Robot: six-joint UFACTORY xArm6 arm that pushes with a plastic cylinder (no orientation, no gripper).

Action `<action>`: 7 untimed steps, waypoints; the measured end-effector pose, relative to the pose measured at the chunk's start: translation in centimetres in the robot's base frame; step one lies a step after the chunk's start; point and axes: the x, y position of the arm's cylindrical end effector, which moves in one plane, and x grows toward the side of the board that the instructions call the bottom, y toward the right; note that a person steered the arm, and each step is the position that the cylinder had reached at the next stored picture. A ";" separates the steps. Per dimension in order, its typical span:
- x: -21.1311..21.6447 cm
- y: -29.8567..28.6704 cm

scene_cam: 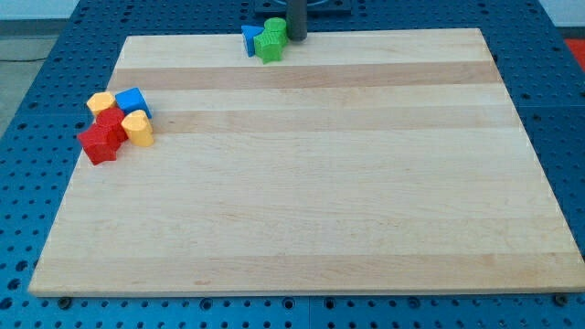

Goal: Move the green star towards down

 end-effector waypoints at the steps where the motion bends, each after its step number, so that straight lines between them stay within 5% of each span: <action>1: 4.1 -2.1; 4: 13.8 -14.4; 5: 11.5 -18.0; 7: 1.5 -13.5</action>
